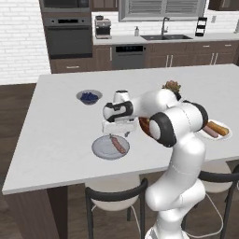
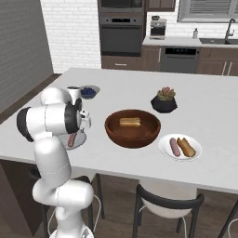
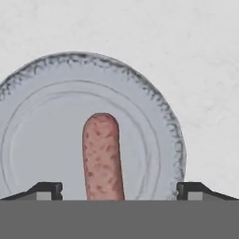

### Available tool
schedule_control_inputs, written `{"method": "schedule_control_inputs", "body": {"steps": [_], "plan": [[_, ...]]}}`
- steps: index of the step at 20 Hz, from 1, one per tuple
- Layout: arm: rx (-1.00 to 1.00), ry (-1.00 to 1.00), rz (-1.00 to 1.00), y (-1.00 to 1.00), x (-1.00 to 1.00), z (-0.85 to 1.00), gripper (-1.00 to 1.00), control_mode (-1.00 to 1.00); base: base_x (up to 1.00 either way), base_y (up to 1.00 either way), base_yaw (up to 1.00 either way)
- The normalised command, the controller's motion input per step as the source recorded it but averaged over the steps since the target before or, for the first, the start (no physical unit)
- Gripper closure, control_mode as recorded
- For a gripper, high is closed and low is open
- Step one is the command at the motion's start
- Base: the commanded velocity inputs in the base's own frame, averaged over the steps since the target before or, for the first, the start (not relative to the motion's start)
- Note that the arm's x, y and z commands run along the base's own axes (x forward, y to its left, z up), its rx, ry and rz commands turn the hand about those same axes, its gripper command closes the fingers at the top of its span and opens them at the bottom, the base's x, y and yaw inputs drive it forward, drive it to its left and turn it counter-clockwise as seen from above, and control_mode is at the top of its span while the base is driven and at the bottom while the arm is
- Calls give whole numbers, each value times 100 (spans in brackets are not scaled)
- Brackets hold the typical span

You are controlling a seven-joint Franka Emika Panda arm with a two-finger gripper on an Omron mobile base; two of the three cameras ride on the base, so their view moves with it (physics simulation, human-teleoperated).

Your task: Place one bun and one sausage from the bowl on each plate.

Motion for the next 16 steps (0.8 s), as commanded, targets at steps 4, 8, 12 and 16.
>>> {"method": "schedule_control_inputs", "body": {"steps": [4, 8, 12, 16], "plan": [[0, 0, -2, -8, -30, 73, -100, -100, 0, 0, 0], [0, 0, -2, -10, -47, 60, -100, -100, 0, 0, 0], [0, 0, -2, -23, -46, 55, -100, -100, 0, 0, 0], [0, 0, -5, -32, -30, 52, -100, -100, 0, 0, 0]]}}
